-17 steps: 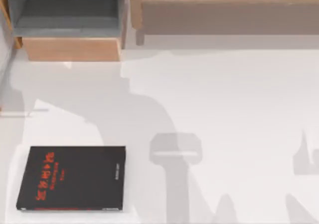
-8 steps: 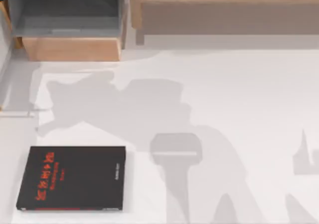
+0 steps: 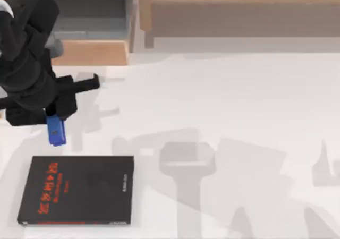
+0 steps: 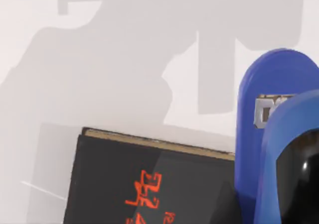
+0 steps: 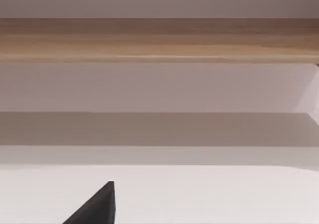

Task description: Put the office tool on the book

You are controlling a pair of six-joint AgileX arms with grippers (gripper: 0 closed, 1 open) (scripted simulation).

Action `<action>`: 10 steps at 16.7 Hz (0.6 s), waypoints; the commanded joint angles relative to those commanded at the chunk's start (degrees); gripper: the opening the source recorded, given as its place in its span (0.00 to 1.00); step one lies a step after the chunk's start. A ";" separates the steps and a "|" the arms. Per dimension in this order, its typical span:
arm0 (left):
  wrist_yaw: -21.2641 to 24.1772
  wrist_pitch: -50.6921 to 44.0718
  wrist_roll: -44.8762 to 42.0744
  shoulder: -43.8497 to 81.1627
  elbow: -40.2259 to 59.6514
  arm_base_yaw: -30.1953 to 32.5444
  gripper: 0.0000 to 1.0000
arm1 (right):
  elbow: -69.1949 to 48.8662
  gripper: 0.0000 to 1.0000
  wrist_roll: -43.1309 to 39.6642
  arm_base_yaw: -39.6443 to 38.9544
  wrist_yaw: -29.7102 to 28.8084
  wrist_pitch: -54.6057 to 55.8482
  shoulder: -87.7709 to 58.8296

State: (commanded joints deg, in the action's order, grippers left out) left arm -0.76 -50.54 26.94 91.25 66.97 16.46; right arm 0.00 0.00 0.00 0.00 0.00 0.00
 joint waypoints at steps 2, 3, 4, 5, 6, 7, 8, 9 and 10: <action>-0.86 -0.47 -1.00 -1.63 -6.30 5.28 0.00 | 0.00 1.00 0.00 0.00 0.00 0.00 0.00; -1.26 -0.77 -1.48 -2.25 -8.60 7.36 0.00 | 0.00 1.00 0.00 0.00 0.00 0.00 0.00; -1.59 -1.05 -1.87 -2.68 -10.19 8.79 0.00 | 0.00 1.00 0.00 0.00 0.00 0.00 0.00; -1.83 -1.26 -2.14 -2.96 -11.23 9.72 0.00 | 0.00 1.00 0.00 0.00 0.00 0.00 0.00; -1.95 -1.37 -2.27 -3.09 -11.72 10.16 0.00 | 0.00 1.00 0.00 0.00 0.00 0.00 0.00; -1.95 -1.37 -2.27 -3.09 -11.72 10.16 0.00 | 0.00 1.00 0.00 0.00 0.00 0.00 0.00; -1.95 -1.37 -2.27 -3.09 -11.72 10.16 0.00 | 0.00 1.00 0.00 0.00 0.00 0.00 0.00; -1.95 -1.37 -2.27 -3.09 -11.72 10.16 0.00 | 0.00 1.00 0.00 0.00 0.00 0.00 0.00; -1.95 -1.37 -2.27 -3.09 -11.72 10.16 0.00 | 0.00 1.00 0.00 0.00 0.00 0.00 0.00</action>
State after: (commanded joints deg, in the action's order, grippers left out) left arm -2.71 -51.91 24.67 88.16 55.25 26.62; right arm 0.00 0.00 0.00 0.00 0.00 0.00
